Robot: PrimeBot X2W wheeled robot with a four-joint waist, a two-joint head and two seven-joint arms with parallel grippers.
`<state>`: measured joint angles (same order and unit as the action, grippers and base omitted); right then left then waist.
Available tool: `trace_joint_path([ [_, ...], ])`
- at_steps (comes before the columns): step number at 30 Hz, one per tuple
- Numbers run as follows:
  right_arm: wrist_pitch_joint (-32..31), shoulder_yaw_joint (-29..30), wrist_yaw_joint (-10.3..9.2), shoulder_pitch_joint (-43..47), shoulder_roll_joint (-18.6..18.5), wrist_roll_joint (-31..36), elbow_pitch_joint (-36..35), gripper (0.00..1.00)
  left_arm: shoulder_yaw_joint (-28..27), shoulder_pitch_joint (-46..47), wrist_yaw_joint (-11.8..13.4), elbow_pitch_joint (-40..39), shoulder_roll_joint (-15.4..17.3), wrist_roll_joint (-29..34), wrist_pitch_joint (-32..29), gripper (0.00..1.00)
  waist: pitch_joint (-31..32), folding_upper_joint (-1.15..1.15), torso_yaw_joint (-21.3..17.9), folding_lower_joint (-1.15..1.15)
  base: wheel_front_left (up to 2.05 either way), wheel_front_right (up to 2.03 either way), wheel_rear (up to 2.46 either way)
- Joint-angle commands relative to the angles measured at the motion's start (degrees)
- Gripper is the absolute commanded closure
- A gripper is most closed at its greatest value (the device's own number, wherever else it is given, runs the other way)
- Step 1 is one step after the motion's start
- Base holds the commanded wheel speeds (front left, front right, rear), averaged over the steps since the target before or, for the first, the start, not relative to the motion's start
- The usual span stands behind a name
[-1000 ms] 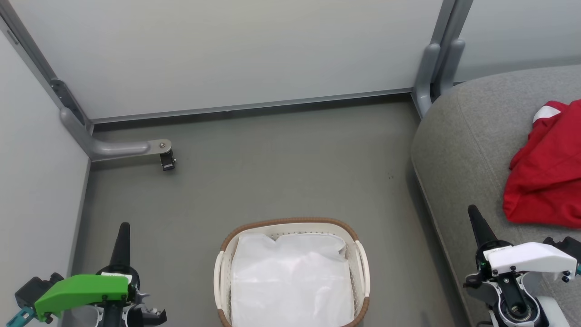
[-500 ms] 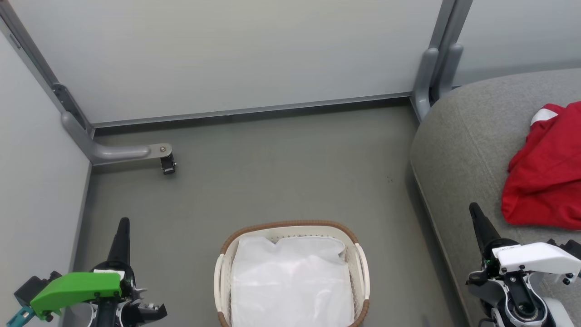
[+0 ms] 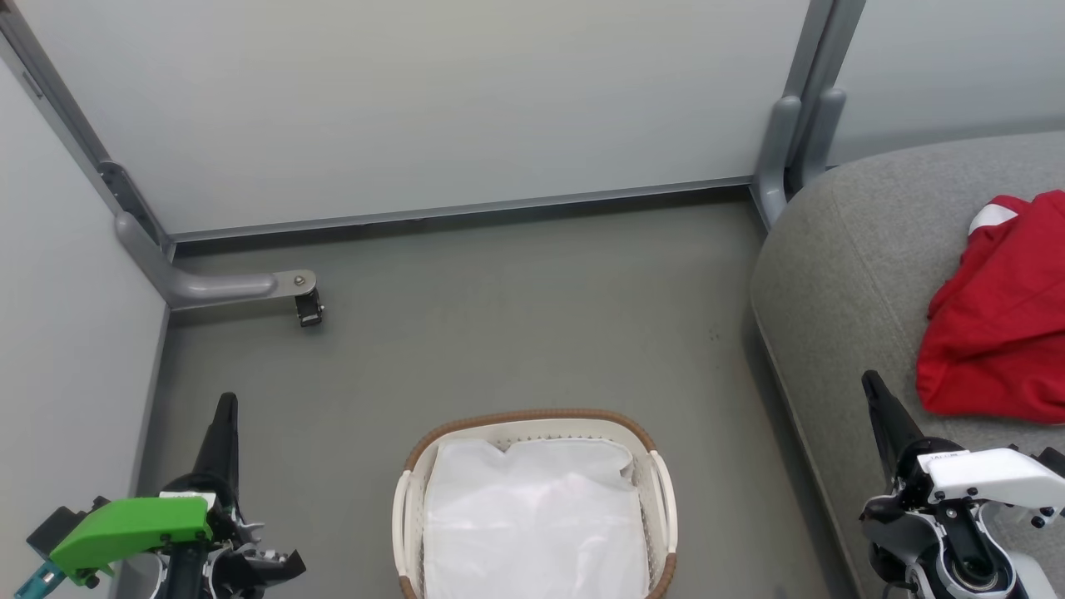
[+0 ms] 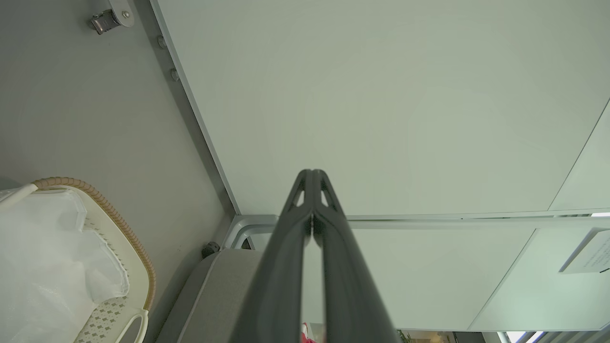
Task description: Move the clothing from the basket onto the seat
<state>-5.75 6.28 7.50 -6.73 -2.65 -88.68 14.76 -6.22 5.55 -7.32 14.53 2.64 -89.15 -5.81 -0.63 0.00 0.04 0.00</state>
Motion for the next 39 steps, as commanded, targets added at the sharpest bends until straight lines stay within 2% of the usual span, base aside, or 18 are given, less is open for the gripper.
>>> trace_joint_path([
  [1,-0.3,0.2,-0.02,0.6,-0.4,-1.3,-0.5,1.0,-0.3,1.1,-0.3,-0.5,0.4,-1.1,-0.3,1.0,0.1,0.0,0.0,0.0,0.0,0.0,0.0],
  [8,-1.0,0.4,-0.02,0.9,-0.4,-4.1,-1.0,1.0,-0.4,1.1,-0.3,-0.6,0.4,-3.5,-1.0,1.0,0.4,0.0,0.0,0.0,0.0,0.0,0.0],
  [39,-1.0,0.3,-0.02,0.9,-0.4,-3.8,-0.9,1.0,-0.4,1.0,-0.3,-0.6,0.4,-3.3,-1.0,1.0,0.4,0.0,0.0,0.0,0.0,0.0,0.0],
])
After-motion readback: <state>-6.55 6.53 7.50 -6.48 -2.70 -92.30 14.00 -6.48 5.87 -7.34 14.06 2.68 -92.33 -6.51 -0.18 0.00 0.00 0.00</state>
